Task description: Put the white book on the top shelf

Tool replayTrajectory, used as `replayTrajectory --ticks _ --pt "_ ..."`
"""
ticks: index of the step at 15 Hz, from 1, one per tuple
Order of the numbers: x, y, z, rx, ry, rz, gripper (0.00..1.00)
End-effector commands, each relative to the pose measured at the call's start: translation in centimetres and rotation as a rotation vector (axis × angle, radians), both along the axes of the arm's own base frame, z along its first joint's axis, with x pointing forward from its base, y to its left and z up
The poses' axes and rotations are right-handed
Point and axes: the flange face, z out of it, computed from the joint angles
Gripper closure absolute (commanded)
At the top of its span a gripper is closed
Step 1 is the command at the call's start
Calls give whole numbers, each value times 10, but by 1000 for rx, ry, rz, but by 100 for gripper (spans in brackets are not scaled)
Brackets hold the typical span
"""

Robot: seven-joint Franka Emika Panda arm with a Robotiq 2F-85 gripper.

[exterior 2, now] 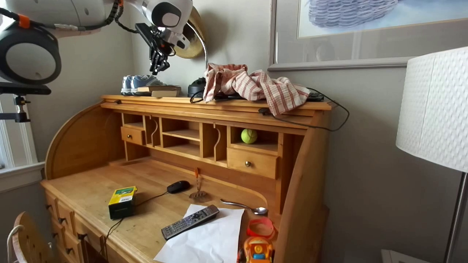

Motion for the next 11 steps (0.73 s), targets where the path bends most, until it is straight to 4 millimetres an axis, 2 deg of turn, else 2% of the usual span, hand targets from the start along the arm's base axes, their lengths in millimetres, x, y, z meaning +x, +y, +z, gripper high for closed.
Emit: replayTrajectory --ticks 1,4,7,8,9,10,11 --pt "-32 -13 34 -25 -36 127 44" --pt "-68 -46 70 -68 -48 189 22" --pt "-102 -90 101 -143 -85 213 1" --pt "-110 -103 109 -159 -108 228 0" --pt "-95 -85 99 -112 -90 199 10" --pt "-103 -97 108 -125 -109 202 1" --pt "-109 -104 113 -131 -118 202 0"
